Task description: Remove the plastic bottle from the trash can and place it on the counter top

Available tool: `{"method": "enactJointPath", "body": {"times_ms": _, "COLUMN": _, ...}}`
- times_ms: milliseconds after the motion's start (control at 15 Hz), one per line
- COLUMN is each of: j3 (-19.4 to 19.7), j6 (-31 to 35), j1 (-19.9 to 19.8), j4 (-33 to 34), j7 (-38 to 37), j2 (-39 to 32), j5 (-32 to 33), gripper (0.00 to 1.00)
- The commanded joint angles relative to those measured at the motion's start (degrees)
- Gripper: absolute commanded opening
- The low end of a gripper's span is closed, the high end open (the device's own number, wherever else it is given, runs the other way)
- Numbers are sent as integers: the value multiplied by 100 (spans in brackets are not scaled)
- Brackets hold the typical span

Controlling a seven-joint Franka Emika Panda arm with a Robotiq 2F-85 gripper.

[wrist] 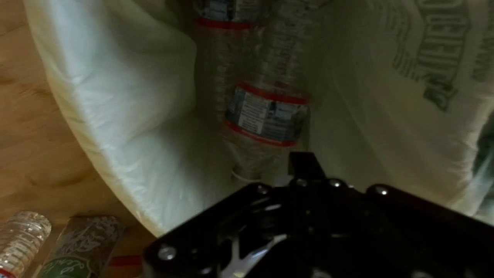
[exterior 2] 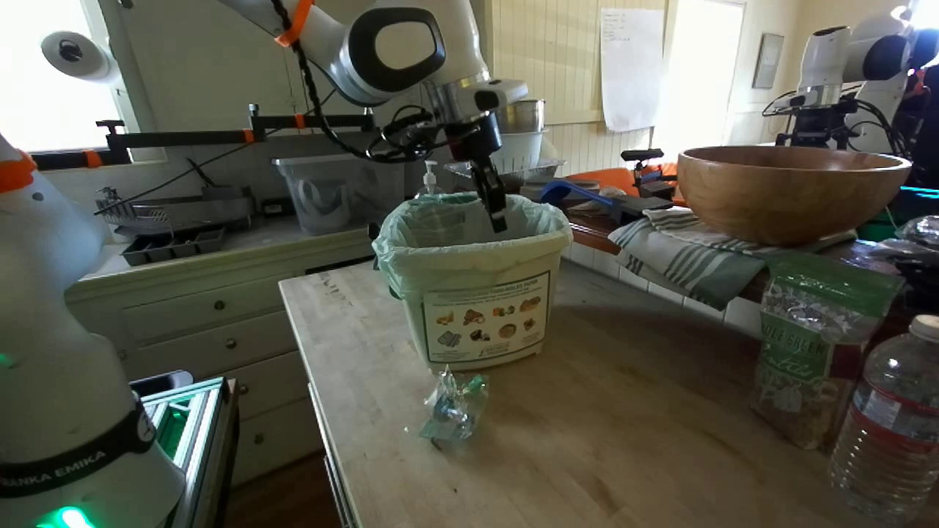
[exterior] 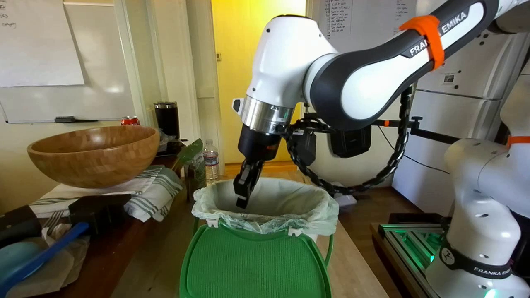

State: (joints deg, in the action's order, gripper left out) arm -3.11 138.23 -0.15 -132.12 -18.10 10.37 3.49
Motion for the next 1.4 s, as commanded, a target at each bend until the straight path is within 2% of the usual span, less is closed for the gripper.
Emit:
{"method": "enactJointPath", "body": {"times_ms": 0, "j3": -69, "j6": -31, "j1": -28, "j4": -177, "j7": -165, "j2": 272, "j5": 66, "gripper": 26}}
{"method": "enactJointPath", "body": {"times_ms": 67, "j3": -55, "j6": -42, "j1": -42, "j4": -173, "j7": -124, "j2": 208, "j5": 41, "gripper": 26}}
{"method": "enactJointPath", "body": {"times_ms": 600, "j3": 156, "j6": 157, "j1": -153, "j4": -203, "j7": 139, "j2": -389, "j5": -45, "gripper": 87}}
{"method": "enactJointPath", "body": {"times_ms": 733, "j3": 195, "j6": 251, "j1": -132, "j4": -182, "j7": 188, "j2": -544, "j5": -99, "gripper": 99}}
{"method": "enactJointPath", "body": {"times_ms": 1333, "j3": 196, "j6": 188, "j1": -88, "j4": -100, "j7": 144, "j2": -955, "j5": 4, "gripper": 100}}
